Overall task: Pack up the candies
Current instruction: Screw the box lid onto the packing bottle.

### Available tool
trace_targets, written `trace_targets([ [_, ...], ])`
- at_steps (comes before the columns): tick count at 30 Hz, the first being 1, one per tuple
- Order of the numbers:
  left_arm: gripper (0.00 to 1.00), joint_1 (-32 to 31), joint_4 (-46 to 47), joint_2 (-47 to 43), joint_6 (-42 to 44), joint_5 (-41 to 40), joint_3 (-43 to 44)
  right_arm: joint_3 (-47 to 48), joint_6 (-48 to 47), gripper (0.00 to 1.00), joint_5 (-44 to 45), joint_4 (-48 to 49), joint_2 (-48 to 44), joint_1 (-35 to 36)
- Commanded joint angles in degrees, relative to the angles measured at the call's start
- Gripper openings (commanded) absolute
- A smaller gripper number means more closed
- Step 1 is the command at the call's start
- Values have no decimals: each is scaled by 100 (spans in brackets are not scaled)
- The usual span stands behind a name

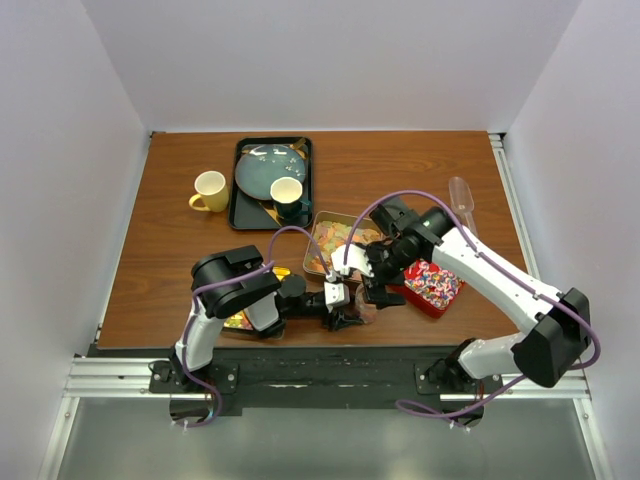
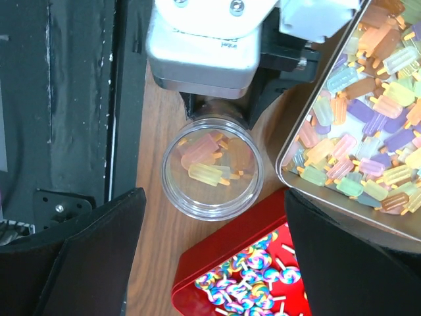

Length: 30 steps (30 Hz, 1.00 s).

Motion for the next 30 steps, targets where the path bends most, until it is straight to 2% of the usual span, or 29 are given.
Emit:
trace_targets([
  [1,4,155,2100,445,-18,24,-277,-77,-203,90,-296,-7,16,37],
  [11,3,207,2091,480,-18,33,-260,-402,140,90,-156,459,104,99],
  [20,2,313,2161,471,-379,50,-242,-674,105,90,125,116,-203,99],
  [30,1,401,2144,515,-335,7,-242,-1079,289,90,476,-129,-652,99],
])
